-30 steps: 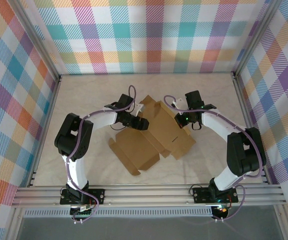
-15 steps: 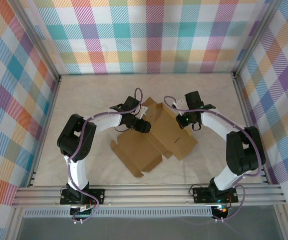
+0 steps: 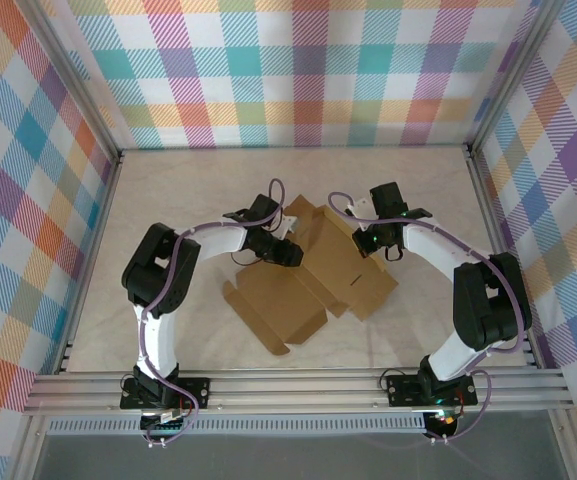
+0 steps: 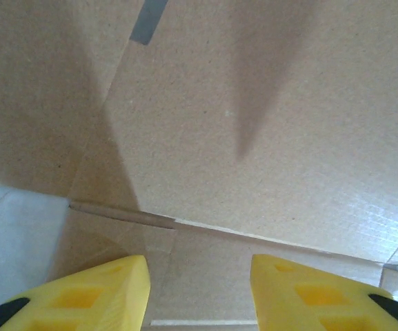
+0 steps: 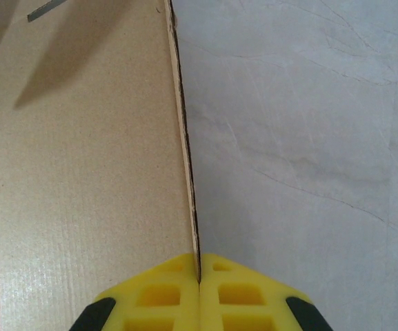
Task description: Fold the paper box
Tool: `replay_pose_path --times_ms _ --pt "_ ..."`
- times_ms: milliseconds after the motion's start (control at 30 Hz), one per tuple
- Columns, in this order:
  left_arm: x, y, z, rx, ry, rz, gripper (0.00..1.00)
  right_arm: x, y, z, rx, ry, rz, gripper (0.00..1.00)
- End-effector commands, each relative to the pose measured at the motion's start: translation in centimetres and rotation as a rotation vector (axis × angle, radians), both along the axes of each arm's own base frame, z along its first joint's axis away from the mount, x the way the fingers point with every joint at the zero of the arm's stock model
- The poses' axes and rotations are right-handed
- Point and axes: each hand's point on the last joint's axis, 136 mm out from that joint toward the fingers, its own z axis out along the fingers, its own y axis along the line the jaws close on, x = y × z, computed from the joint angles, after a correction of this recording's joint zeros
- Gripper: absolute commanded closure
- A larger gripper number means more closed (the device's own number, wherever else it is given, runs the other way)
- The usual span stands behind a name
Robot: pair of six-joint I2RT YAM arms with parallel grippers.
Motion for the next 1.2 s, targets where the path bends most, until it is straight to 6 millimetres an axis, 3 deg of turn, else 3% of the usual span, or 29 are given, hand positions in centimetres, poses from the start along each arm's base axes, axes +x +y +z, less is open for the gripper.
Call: replay_pose_path --times_ms 0,100,167,433,633,867,1167 --pt "-1.5 1.1 -3.3 0.101 0.084 0.005 0.53 1.1 0.2 0.8 0.028 -0.042 -0.025 1.00" --pt "-1.4 1.1 -3.6 0.104 0.083 0.012 0.50 1.1 0.3 1.1 0.035 -0.047 -0.023 1.00" --pt "-1.1 0.6 -2.3 0.062 0.053 0.015 0.50 1.1 0.3 1.4 0.038 -0.053 -0.023 1.00" --pt "1.9 0.5 7.2 -0.063 -0.178 0.100 0.31 1.5 -0.6 2.8 0.009 -0.108 -0.067 1.00" --pt "3.3 2.7 12.3 -0.176 -0.268 0.214 0.19 1.1 -0.9 3.9 0.015 -0.132 -0.076 1.00" --pt "3.3 6.6 12.8 -0.181 -0.312 0.320 0.00 0.9 -1.0 5.4 0.016 -0.157 -0.074 1.00" --pt "3.4 9.3 11.8 -0.166 -0.317 0.384 0.00 1.0 -2.0 6.0 -0.096 -0.212 -0.079 1.00"
